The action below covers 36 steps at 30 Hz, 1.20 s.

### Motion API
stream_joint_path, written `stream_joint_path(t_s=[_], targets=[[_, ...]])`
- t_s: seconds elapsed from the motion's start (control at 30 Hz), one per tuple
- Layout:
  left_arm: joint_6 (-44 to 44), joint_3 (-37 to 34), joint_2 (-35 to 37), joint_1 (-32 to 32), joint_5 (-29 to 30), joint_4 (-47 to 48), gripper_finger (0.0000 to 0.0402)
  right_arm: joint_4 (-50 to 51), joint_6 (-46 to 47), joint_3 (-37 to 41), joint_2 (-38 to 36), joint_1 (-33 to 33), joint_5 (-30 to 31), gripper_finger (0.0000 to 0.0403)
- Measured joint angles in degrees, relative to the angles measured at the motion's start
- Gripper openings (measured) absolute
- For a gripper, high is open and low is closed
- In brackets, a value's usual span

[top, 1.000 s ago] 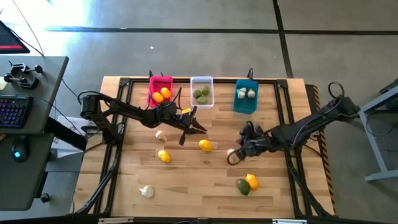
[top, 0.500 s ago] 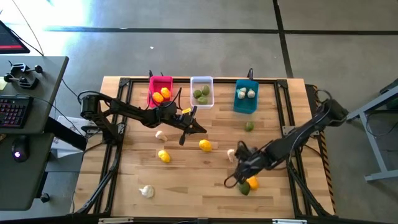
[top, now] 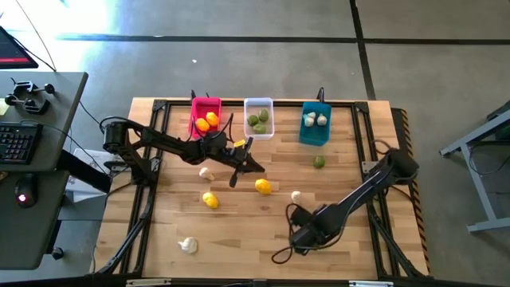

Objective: Sort produce into baskets
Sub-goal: Put the lime into the transparent bin

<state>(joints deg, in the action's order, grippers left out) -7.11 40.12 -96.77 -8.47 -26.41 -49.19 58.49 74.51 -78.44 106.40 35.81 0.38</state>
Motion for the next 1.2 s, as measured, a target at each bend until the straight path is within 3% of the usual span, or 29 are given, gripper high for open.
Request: stream_joint_path(t_s=[0.87,1.03,1.2], targets=[[1.1,0.0,0.0,1.8,0.0,0.1,0.0003,-0.9,-0.2,1.4,3.6,0.4,-3.4,0.027],[1.5,0.0,0.0,1.8,0.0,0.1,0.0003,-1.8,-1.1,1.4,3.7,0.6,-3.4,0.0242],[2.5,0.0,0.0,1.8,0.0,0.1,0.0003,-2.4,-1.4,1.4,4.3,0.6,-3.6,0.0189]])
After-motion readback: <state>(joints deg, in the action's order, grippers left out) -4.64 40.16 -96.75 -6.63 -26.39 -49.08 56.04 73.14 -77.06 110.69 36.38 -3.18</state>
